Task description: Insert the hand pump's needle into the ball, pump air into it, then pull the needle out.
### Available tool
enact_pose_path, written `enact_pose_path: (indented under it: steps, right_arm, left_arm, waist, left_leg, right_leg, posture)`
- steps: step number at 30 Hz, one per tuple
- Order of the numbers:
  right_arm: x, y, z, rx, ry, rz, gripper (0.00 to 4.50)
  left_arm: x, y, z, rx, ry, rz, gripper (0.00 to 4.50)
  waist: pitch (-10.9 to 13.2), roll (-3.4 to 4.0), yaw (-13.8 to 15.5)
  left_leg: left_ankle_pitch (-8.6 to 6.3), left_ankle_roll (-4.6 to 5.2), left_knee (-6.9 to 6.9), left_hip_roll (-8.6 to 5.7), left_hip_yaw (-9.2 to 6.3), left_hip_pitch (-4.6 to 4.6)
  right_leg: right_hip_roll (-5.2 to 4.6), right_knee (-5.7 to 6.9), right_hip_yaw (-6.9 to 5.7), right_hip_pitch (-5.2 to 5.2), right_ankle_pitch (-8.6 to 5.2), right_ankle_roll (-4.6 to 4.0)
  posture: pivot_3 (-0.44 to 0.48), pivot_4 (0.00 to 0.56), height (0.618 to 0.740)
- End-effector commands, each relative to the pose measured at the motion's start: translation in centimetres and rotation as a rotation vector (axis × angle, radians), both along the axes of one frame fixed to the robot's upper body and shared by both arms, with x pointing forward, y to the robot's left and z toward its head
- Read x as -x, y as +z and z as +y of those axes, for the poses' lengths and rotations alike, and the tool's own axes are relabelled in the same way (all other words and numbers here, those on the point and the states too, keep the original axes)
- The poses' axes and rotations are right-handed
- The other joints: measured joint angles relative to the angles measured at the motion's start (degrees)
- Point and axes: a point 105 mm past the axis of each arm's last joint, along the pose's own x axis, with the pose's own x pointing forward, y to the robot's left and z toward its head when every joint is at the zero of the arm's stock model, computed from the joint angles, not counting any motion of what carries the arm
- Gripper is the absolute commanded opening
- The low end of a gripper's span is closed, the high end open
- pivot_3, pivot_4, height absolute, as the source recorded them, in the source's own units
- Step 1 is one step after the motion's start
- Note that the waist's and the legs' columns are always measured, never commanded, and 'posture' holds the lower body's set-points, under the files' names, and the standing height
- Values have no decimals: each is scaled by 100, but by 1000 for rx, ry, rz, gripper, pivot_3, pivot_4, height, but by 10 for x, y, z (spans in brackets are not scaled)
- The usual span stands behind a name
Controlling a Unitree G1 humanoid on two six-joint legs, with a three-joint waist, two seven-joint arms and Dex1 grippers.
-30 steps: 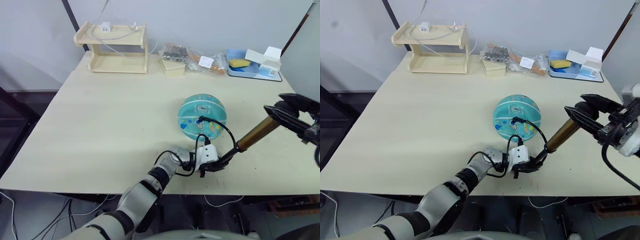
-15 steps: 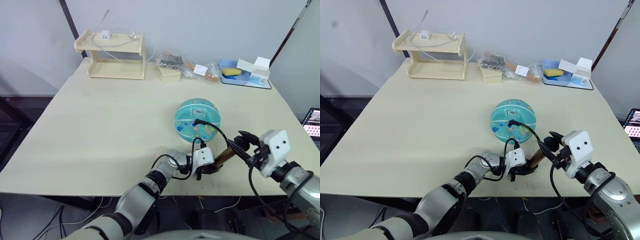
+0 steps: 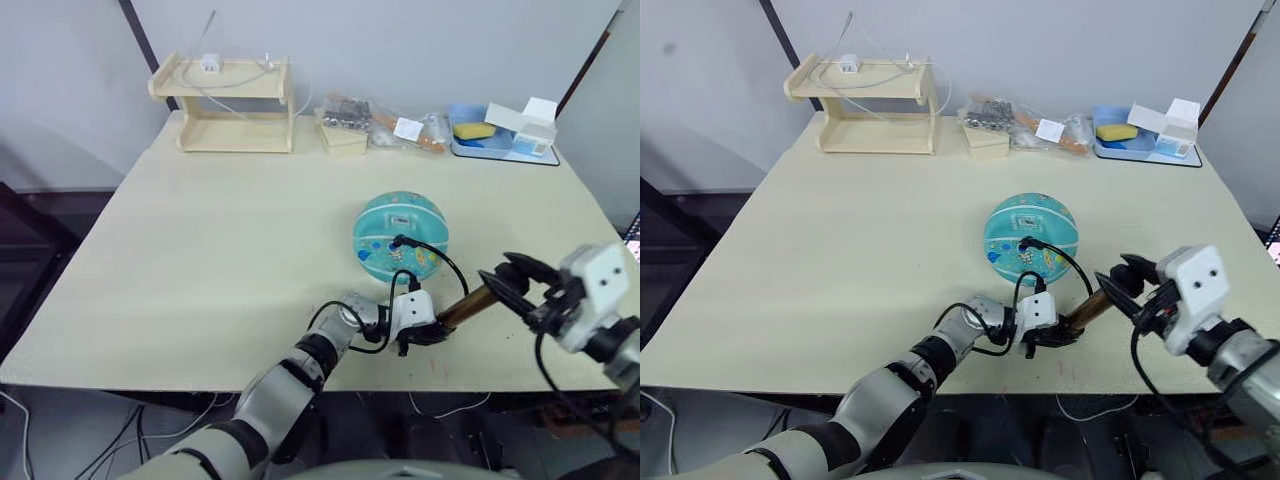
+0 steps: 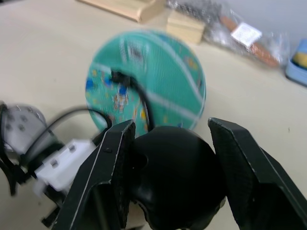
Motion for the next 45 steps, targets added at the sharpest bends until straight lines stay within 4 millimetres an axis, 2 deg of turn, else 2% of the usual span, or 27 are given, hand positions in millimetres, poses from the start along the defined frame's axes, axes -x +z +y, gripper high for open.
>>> enact_pose_path:
  steps: [1,6,9,10,14,15,17,19,21,25,28,30,34,37,40,42,44,45]
  right_arm:
    - [13,60,2,-12,25,-177,1933]
    - [22,105,-7,-9,-16,-205,1933]
    - [24,112,-8,-6,-42,-186,1933]
    - [22,102,-7,6,-47,-147,1933]
    - [15,33,0,20,-56,56,1933]
    - [14,24,0,18,-60,76,1933]
    - [12,-18,2,11,-60,176,1932]
    - [14,-51,9,-16,-38,241,1931]
    - [15,-76,16,-28,-20,279,1930]
    - [10,-115,20,-43,-25,319,1930]
    - [8,-128,18,-48,-32,310,1930]
    - [8,-124,18,-42,-25,282,1930]
    - [8,-96,13,-21,-18,188,1930]
    - [9,-93,13,-14,-16,180,1930]
    - [8,-21,10,9,6,-26,1930]
    - [11,17,7,12,16,-122,1930]
    - [15,44,4,18,22,-179,1930]
    - [18,59,1,20,20,-205,1930]
  left_arm:
    - [17,-48,29,-180,40,135,1088]
    - [18,-51,31,-184,42,137,1088]
    - [21,-55,34,-189,48,142,1088]
    - [22,-56,34,-191,51,144,1088]
    - [24,-60,35,-197,61,147,1088]
    - [24,-60,35,-198,62,147,1088]
    - [24,-61,35,-200,65,144,1088]
    - [23,-61,35,-200,69,141,1088]
    - [22,-61,36,-201,76,138,1088]
    - [21,-61,38,-201,83,137,1088]
    - [20,-59,37,-195,80,136,1088]
    - [19,-58,37,-192,78,137,1088]
    - [18,-56,37,-186,73,138,1088]
    - [18,-56,37,-186,72,139,1088]
    - [19,-53,35,-179,51,140,1088]
    - [20,-53,33,-179,44,142,1088]
    - [21,-53,33,-181,42,143,1088]
    - [21,-54,32,-183,42,143,1088]
  waist:
    - [28,-2,58]
    - [67,-26,68]
    - [75,-29,64]
    - [77,-37,66]
    - [31,-80,64]
    - [20,-81,57]
    - [-20,-102,44]
    - [-43,-124,42]
    - [-61,-148,37]
    - [-88,-152,4]
    - [-102,-139,16]
    - [-108,-137,26]
    - [-100,-128,48]
    - [-86,-107,51]
    - [-30,-68,65]
    - [-8,-34,68]
    - [17,8,72]
    - [23,5,81]
  left_leg:
    - [0,0,0,-5,-3,-7]
    - [1,1,5,-6,-2,-19]
    - [0,2,20,-5,-2,-22]
    - [0,2,20,-4,-2,-22]
    - [0,2,20,-1,-7,-15]
    - [-2,5,20,1,-10,-6]
    - [-3,6,19,3,-8,6]
    - [-4,5,21,14,-12,32]
    - [-9,-4,19,64,-10,78]
    - [-23,-29,17,87,-3,94]
    - [-24,-31,13,87,-6,94]
    - [-26,-34,10,82,-2,95]
    - [-24,-30,10,83,-5,90]
    - [-25,-32,9,83,-5,85]
    - [-24,-31,8,80,-5,79]
    - [-22,-27,12,66,5,58]
    - [-16,-14,16,56,0,10]
    - [-15,-14,16,42,-4,-9]
  right_leg:
    - [-2,1,-2,-5,0,1]
    - [-5,4,-4,-12,-10,-15]
    - [-6,8,-4,-12,-10,-13]
    - [-6,8,-4,-12,-10,-13]
    - [1,10,-6,-5,-22,4]
    - [5,10,-8,6,-23,7]
    - [4,8,-6,16,-25,11]
    - [12,6,-9,34,-30,16]
    - [27,5,-12,73,-32,16]
    - [-12,4,-20,75,-32,17]
    - [-13,5,-38,74,-32,17]
    - [0,5,-46,74,-32,17]
    - [12,5,-54,70,-32,16]
    - [10,4,-53,65,-32,16]
    - [7,-2,-57,63,-32,16]
    - [-11,-4,-53,45,-30,17]
    - [-5,-4,-60,12,-27,14]
    - [-5,-2,-61,-5,-18,0]
  posture:
    - [0,150,740]
    - [0,150,740]
    - [0,150,740]
    - [0,150,740]
    - [0,150,740]
    - [0,150,740]
    - [0,150,740]
    - [0,150,740]
    - [0,150,740]
    - [0,150,740]
    - [0,150,740]
    - [0,150,740]
    - [0,150,740]
    - [0,150,740]
    - [0,150,740]
    - [0,150,740]
    - [0,150,740]
    - [0,150,740]
